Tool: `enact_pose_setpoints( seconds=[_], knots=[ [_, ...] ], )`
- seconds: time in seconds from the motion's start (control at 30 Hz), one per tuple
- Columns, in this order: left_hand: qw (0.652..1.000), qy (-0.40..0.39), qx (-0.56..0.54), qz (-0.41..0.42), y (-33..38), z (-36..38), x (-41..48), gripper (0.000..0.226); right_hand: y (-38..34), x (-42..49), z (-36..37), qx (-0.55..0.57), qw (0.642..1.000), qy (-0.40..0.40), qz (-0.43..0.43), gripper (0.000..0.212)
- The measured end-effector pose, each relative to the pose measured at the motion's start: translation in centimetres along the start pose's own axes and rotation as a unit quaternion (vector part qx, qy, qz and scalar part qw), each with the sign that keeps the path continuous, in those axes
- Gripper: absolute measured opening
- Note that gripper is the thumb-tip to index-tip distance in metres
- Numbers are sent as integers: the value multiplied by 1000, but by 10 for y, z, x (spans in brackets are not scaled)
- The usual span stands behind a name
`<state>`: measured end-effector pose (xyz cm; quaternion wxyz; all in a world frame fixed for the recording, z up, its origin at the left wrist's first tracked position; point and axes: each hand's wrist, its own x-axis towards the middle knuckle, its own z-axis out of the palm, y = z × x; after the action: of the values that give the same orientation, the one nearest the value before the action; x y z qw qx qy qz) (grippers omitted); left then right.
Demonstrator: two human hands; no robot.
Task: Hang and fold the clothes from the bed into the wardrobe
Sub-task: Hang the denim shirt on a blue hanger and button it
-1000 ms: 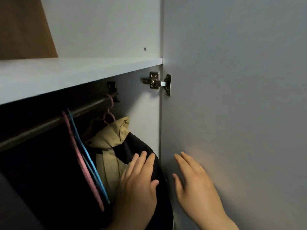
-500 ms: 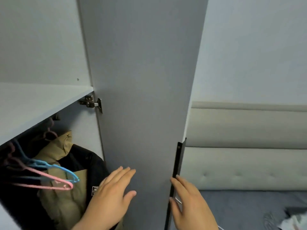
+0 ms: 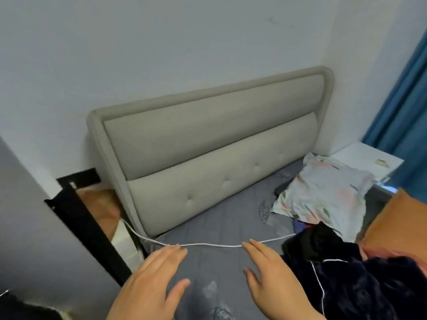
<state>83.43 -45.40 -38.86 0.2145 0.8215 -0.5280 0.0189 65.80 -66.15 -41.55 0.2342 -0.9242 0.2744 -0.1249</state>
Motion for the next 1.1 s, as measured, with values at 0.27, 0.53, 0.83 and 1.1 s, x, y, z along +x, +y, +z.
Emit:
enact_pose_setpoints(
  seconds=[0.27, 0.53, 0.83, 1.1],
  knots=[
    [987, -96, -71, 108, 36, 75, 96, 52, 80, -21, -24, -4, 986, -3, 166, 56],
    [962, -178, -81, 191, 117, 100, 157, 64, 116, -92, -82, -12, 943, 74, 323, 57],
    [887, -293, -166, 315, 219, 134, 182, 55, 102, -196, -110, -7, 849, 167, 502, 55],
    [832, -368, -187, 372, 279, 169, 154, 53, 83, -277, -99, -12, 767, 222, 602, 55]
  ],
)
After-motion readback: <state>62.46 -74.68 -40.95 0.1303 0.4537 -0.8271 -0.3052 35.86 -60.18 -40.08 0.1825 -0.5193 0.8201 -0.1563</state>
